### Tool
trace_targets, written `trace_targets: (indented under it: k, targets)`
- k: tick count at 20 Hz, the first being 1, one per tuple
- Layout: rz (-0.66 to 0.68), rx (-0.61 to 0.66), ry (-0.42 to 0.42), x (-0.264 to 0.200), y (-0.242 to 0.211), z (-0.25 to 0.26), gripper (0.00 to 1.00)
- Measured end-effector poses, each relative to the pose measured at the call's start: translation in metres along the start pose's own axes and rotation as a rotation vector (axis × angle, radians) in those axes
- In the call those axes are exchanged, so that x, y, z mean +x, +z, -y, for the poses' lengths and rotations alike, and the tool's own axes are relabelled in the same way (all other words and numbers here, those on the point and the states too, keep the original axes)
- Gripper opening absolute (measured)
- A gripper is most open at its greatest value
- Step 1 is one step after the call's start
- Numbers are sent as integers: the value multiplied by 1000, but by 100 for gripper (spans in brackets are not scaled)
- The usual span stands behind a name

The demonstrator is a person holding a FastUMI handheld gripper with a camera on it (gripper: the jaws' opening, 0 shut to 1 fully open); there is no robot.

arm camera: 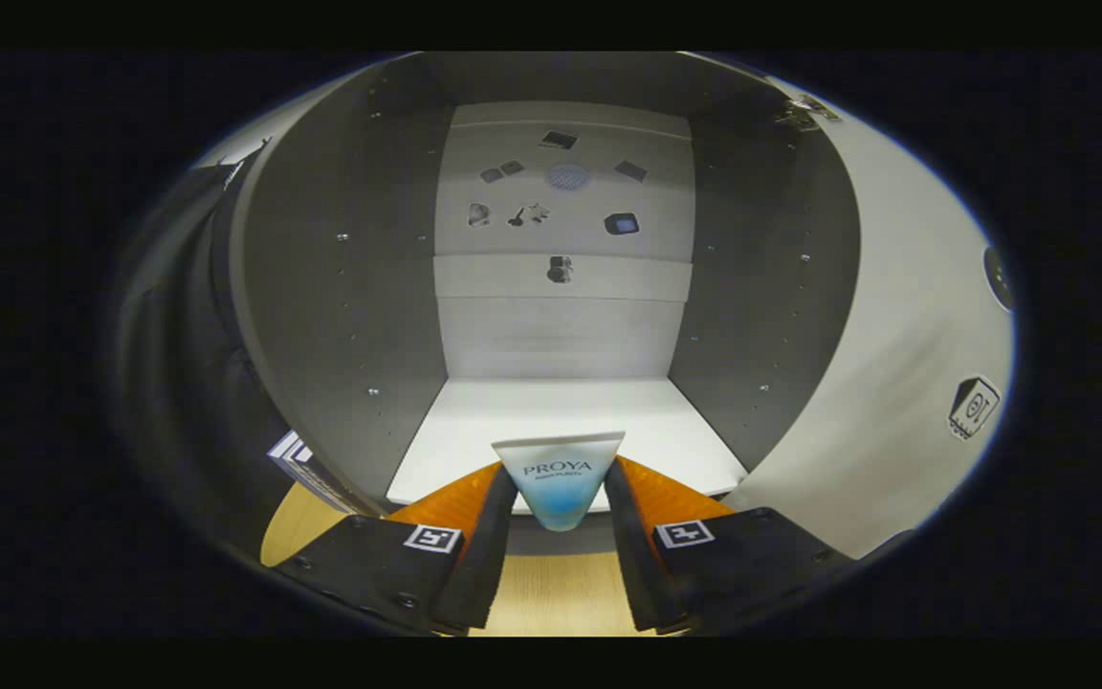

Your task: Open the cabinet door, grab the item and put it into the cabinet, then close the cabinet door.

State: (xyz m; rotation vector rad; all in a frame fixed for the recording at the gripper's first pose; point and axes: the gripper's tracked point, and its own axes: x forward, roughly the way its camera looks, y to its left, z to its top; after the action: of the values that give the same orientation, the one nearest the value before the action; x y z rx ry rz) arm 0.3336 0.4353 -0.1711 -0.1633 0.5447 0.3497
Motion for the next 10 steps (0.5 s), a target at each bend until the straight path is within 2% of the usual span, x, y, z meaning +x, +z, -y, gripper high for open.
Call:
trace_targets:
  k: [6, 10]
  targets:
    - [-94, 16, -7, 59, -11, 5, 61]
    - [-91, 14, -25, 72, -12, 9, 62]
